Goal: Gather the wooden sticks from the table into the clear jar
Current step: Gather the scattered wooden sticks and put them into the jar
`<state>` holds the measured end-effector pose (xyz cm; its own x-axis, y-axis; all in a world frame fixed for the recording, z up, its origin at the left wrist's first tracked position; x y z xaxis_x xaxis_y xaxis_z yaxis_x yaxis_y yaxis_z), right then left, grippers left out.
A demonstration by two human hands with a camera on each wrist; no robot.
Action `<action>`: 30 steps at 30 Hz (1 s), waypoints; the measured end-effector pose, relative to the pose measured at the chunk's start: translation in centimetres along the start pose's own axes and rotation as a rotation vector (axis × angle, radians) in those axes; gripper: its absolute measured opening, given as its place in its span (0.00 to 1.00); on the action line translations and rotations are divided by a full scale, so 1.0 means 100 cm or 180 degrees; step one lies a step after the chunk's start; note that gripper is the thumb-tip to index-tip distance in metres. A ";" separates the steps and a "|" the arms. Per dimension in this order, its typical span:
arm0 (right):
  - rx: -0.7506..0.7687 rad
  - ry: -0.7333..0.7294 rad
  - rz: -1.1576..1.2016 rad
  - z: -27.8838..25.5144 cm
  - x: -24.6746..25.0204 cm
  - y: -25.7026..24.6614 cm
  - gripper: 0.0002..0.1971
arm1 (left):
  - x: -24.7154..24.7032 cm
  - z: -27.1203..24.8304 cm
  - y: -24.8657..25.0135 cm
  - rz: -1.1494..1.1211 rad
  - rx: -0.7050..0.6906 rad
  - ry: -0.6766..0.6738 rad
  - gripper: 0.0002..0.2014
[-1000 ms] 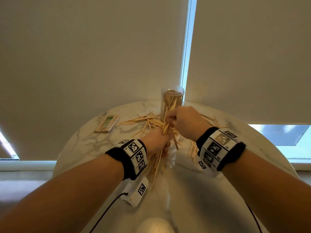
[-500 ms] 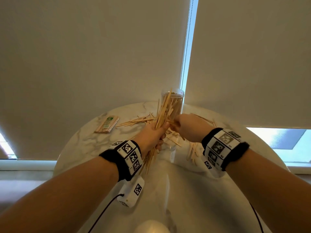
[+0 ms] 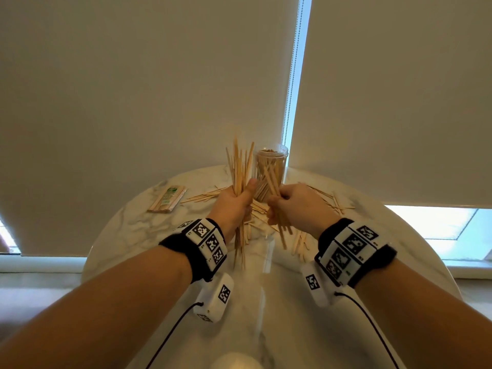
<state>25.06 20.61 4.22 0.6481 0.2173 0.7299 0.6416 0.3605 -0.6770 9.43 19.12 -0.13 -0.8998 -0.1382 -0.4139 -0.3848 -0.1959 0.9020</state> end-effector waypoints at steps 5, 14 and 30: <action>0.0437 0.0407 -0.0566 0.004 -0.020 -0.015 0.12 | -0.017 0.004 0.001 0.0279 0.0082 -0.0074 0.24; 0.0490 0.0073 -0.0530 0.012 -0.020 -0.008 0.07 | -0.002 0.026 0.001 -0.0480 -0.0203 0.0703 0.21; 0.0360 -0.0858 -0.1134 0.035 -0.032 0.015 0.13 | -0.022 0.039 0.009 -0.1063 -0.0488 0.0226 0.15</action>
<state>22.54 23.61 1.20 0.2559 0.2846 0.9239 0.7466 0.5489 -0.3759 10.27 23.08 2.09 -0.7113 -0.1082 -0.6945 -0.6146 -0.3838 0.6892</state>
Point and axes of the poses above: each hand's wrist, its own z-axis towards the middle knuckle, its own x-axis out of the back of the hand, y = z × x, the point moved 2 cm from there along z, towards the middle knuckle, and after that the axes turned 14 degrees about -z, right-handed, at the moved point
